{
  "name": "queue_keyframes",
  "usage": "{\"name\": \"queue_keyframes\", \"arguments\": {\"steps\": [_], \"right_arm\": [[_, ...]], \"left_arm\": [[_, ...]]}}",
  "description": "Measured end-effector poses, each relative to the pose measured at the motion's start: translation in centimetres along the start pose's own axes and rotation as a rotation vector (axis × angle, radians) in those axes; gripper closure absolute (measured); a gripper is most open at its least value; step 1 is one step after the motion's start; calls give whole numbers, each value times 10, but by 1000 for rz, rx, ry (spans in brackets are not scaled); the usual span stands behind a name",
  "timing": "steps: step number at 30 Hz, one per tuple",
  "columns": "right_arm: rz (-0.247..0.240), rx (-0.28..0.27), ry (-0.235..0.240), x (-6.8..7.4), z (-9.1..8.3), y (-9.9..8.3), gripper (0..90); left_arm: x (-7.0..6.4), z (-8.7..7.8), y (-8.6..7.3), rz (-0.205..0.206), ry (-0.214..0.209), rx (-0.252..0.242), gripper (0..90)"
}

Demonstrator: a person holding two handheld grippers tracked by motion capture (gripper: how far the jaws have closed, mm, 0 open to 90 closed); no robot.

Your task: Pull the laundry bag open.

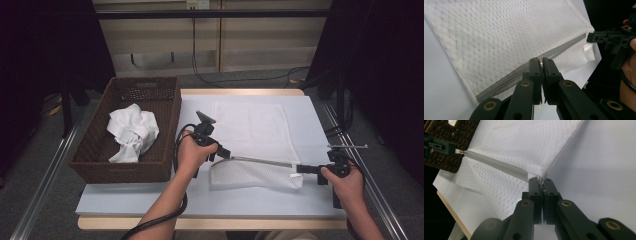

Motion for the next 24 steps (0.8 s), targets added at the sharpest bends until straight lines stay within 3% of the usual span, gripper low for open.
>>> {"name": "queue_keyframes", "arguments": {"steps": [24], "right_arm": [[5, -11, -2, -3, -2, 0, 875]], "left_arm": [[8, -10, -3, -28, -10, -8, 868]]}}
Point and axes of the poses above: each handheld gripper's, and its own axes: z roughly forward along the jaws, y roughly out of its top, x roughly to its left, the point moved 5 cm from there along z, roughly forward along the jaws, and after that the axes turned 12 degrees about y, right-handed, at the moved point
